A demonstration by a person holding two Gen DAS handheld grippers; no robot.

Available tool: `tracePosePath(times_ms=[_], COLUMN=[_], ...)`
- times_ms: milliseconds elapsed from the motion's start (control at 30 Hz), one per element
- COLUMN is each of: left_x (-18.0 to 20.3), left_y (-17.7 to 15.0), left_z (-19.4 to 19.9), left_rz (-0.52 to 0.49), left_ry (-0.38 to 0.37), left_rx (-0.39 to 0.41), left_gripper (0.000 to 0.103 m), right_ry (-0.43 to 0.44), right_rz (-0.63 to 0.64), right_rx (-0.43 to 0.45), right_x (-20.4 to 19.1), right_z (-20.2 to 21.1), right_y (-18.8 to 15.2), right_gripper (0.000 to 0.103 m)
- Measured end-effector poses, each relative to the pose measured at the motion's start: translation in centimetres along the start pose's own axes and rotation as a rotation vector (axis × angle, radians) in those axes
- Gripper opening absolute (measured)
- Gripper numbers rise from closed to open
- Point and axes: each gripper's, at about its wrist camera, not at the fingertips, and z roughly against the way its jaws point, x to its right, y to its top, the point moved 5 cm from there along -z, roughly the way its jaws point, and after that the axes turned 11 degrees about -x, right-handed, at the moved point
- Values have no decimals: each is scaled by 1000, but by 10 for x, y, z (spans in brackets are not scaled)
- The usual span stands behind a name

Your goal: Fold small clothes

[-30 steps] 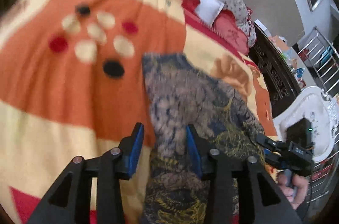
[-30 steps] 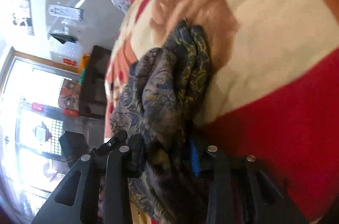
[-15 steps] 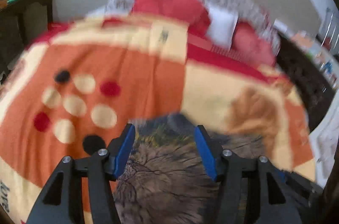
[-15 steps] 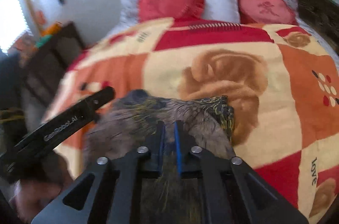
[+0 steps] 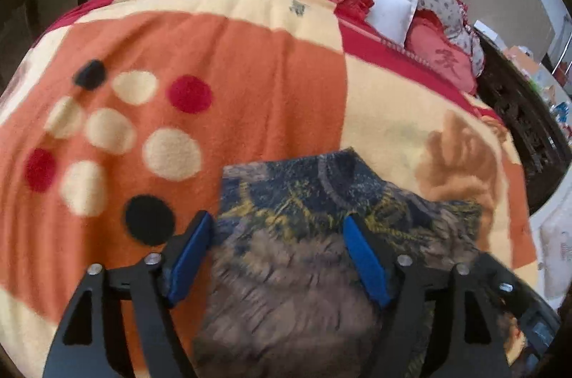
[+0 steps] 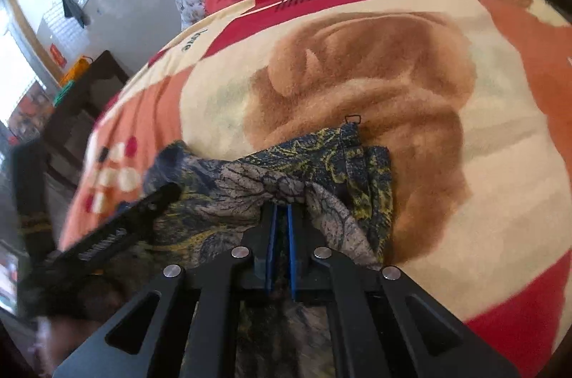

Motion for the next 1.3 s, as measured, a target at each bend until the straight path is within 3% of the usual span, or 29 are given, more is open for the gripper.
tracePosePath(times_ms=[100, 200, 267, 333, 400, 500, 600, 667, 733, 800, 867, 967, 1033, 1133, 1300], left_x=[-1, 11, 20, 21, 24, 16, 16, 20, 23, 31, 38, 36, 35, 35, 38], left_y=[-24, -70, -101, -119, -125, -126, -141, -164, -175, -189, -194, -192, -191, -190, -186], left_z=[55, 80, 68, 42, 41, 62, 92, 98, 84, 71, 68, 66, 65, 61, 65], left_rz=[-36, -115, -160, -192, -243, -180, -191, -222, -226, -292, -333, -303, -294, -283, -271], left_ry=[-41, -69, -59, 13, 49, -5, -17, -41, -29, 35, 93, 42, 20, 47, 102], left_rx=[89, 79, 19, -42, 12, 1, 50, 33, -23, 15, 36, 24, 14, 14, -55], left_gripper=[74, 74, 74, 74, 76, 73, 73, 73, 76, 89, 93, 103, 103, 103, 103], right_ry=[20, 7, -56, -106, -33, 27, -25, -25, -77, -157, -146, -105, -47, 28, 34], right_rz=[134, 245, 293, 328, 271, 187, 265, 333, 370, 381, 363, 304, 277, 237, 223], right_rx=[73, 22, -36, -67, -36, -93, -36, -24, -58, -141, -96, -99, -105, -106, -66], right_x=[-32, -49, -50, -40, -31, -24, -33, -47, -51, -43, -38, -32, -26, -19, -22], right_z=[59, 69, 49, 23, 24, 35, 77, 94, 87, 57, 50, 55, 56, 60, 71], right_y=[-26, -67, -89, -106, -103, -99, -111, -132, -153, -176, -183, -183, -182, -184, -192], right_gripper=[20, 27, 27, 27, 28, 28, 28, 28, 30, 33, 34, 35, 36, 38, 38])
